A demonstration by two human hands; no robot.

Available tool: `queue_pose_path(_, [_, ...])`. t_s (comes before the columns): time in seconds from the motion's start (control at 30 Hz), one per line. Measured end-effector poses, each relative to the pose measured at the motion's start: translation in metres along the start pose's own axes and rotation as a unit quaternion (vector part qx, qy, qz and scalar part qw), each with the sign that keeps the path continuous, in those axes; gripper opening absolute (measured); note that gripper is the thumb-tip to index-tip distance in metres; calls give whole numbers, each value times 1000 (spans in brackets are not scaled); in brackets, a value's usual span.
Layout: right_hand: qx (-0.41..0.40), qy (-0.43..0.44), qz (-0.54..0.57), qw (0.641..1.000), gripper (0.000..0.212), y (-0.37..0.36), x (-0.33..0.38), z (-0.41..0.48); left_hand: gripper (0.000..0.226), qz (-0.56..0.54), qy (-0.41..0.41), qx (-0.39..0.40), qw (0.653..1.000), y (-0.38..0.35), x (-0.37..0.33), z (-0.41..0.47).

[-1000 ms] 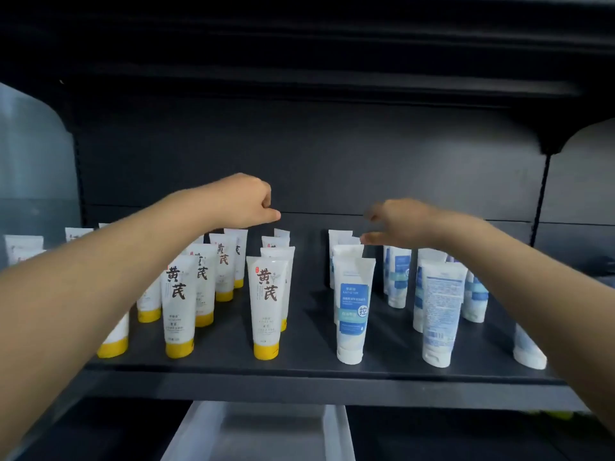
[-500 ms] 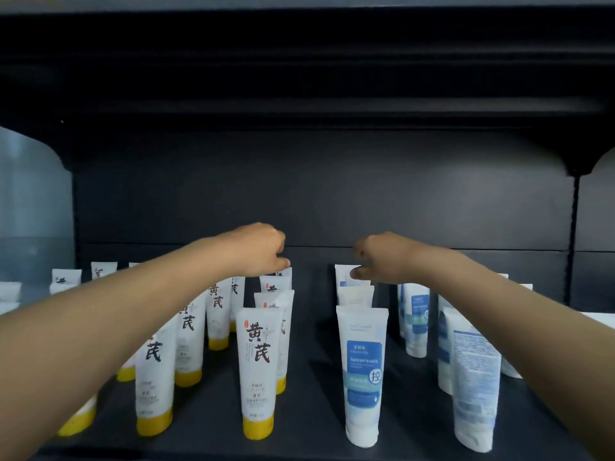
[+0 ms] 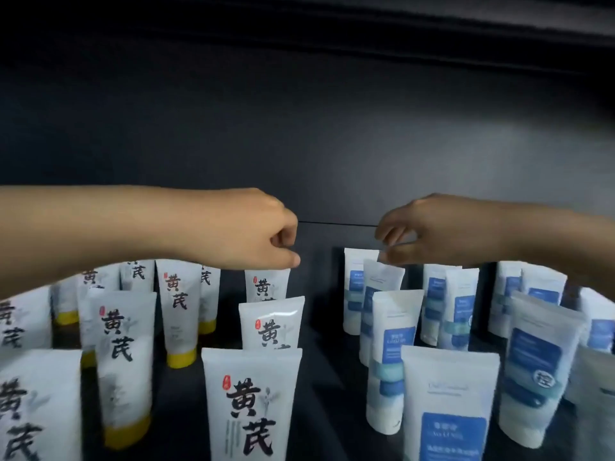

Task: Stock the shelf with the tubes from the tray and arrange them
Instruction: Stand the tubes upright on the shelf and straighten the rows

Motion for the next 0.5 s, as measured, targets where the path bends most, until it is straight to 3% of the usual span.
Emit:
queue_pose_path(0.23, [38,56,99,993,35,-22,-5,-3,39,-6,-41,5,999,-23,-5,-10])
queue_pose_path(0.5, [54,81,98,990,25,-54,-6,-2,26,-55,-39,53,996,-44,-10,-14])
Point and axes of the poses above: each hand's wrist, its own z-axis towards the middle knuckle, its own y-axis out of the back of the hand, x = y × z, the point moved 8 cm from there along z, towards the middle knuckle, and after that the axes turned 2 degrees about -z, right-handed, at the moved point
